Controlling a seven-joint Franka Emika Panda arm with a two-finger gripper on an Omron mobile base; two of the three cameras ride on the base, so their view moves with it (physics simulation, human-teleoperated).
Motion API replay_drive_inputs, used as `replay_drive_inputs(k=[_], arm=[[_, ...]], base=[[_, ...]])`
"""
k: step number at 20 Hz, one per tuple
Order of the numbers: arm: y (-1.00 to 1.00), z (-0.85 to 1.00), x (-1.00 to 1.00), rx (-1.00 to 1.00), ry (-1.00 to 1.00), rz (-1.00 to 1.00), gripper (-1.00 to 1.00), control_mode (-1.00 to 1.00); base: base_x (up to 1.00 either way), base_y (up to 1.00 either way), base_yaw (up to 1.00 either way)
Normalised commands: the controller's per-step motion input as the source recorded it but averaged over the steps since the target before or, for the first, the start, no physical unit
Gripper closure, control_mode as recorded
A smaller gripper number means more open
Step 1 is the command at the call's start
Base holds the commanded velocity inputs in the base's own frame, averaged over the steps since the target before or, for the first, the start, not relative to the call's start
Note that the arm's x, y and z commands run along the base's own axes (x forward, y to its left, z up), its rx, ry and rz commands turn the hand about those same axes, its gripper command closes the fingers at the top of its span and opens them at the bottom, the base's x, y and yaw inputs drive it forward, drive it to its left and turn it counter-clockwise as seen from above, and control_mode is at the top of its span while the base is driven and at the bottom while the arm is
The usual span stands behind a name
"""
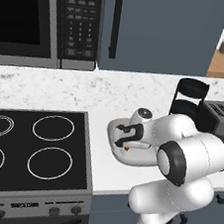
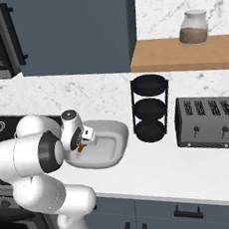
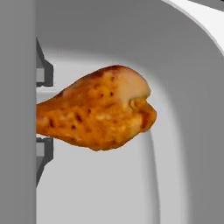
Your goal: Place one cucumber and one chicken drumstick in each tupperware on the nearby counter, to pack two identical lunches.
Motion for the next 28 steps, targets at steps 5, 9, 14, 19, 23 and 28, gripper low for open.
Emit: replay_drive_inputs(k=[5, 9, 14, 19, 23, 28], arm=[[0.0, 0.0, 0.0, 0.0, 0.0, 0.0, -1.0, -1.0], [-0.04, 0.19, -0.08, -0.02, 0.0, -0.01, -1.0, -1.0], [-0.25, 0.42, -0.45, -0.14, 0.0, -0.05, -1.0, -1.0], [-0.27, 0.81, -0.59, -0.21, -0.01, -0.01, -1.0, -1.0], [-0.21, 0.8, -0.51, -0.03, -0.02, 0.0, -1.0, -1.0], [-0.11, 0.28, -0.77, 0.07, -0.15, 0.0, -1.0, -1.0]], base=[[0.0, 0.0, 0.0], [0.0, 0.0, 0.0], [0.0, 0.0, 0.0], [0.0, 0.0, 0.0], [0.0, 0.0, 0.0], [0.0, 0.0, 0.0]])
